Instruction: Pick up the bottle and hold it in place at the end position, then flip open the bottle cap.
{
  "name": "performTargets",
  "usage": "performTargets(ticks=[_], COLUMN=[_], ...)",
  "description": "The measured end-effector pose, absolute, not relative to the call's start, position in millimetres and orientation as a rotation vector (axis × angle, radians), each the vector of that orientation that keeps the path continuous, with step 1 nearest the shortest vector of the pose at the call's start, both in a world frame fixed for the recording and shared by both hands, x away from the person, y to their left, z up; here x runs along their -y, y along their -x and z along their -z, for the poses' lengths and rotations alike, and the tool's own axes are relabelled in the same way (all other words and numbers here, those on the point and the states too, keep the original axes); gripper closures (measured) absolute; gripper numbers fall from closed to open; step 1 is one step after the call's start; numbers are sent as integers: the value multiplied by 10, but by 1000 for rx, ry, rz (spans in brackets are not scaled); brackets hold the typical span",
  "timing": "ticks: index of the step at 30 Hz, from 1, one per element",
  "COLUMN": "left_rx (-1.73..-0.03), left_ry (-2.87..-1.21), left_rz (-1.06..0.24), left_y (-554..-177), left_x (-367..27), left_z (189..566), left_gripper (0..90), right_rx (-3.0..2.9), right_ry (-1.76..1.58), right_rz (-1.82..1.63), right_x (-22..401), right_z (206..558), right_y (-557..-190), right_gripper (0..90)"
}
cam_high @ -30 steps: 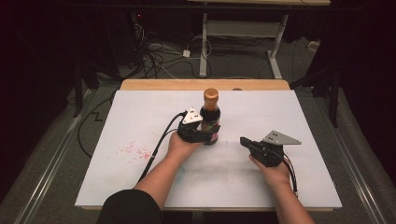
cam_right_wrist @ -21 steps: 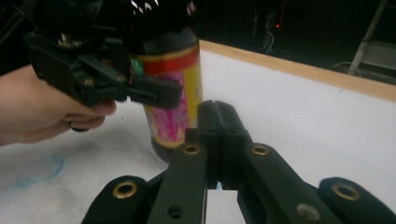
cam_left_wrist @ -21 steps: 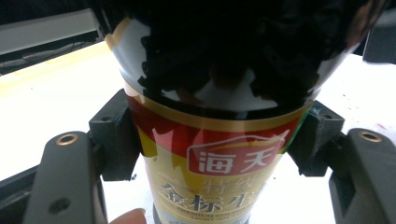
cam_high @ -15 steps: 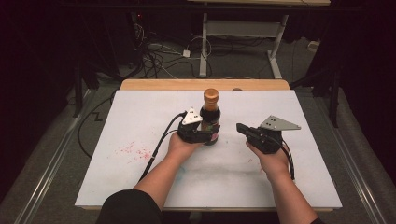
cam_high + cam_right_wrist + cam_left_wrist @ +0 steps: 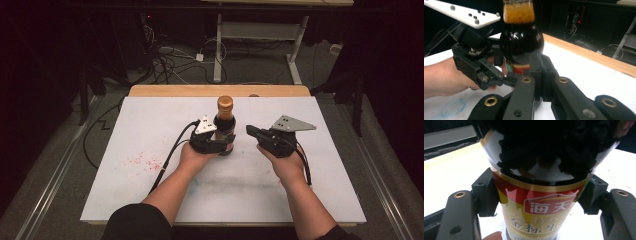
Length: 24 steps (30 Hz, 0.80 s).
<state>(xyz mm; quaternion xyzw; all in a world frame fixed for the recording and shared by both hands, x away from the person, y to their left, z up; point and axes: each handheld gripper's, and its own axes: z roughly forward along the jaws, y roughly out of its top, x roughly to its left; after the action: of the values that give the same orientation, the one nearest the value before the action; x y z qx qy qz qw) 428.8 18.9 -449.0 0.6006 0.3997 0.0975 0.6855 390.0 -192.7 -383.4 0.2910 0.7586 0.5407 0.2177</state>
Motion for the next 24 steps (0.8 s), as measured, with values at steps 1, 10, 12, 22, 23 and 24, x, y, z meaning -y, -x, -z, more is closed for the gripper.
performTargets(ticks=[1,10,12,22,23,24], left_rx=[-924,-890,-884,-893,-890,-890], left_ry=[-1288,-1415,-1412,-1336,-1338,-1336], left_rz=[-204,-254,-248,-229,-231,-231], left_y=[-4296,-4311,-4307,-4282,-4281,-4280], left_x=[-151,-239,-236,-188,-193,-192], left_z=[4483,4509,4507,4511,4517,4518], left_gripper=[283,283,283,285,285,285], right_rx=[-2095,-2078,-2073,-2087,-2094,-2097], right_ry=[-807,-791,-794,-812,-803,-801], right_rz=[-1499,-1488,-1494,-1490,-1481,-1479], right_x=[1923,1887,1882,1787,1776,1761], right_z=[3817,3682,3661,3542,3522,3500], right_y=[-3900,-3923,-3936,-3996,-4006,-4011], right_gripper=[900,900,900,900,900,900])
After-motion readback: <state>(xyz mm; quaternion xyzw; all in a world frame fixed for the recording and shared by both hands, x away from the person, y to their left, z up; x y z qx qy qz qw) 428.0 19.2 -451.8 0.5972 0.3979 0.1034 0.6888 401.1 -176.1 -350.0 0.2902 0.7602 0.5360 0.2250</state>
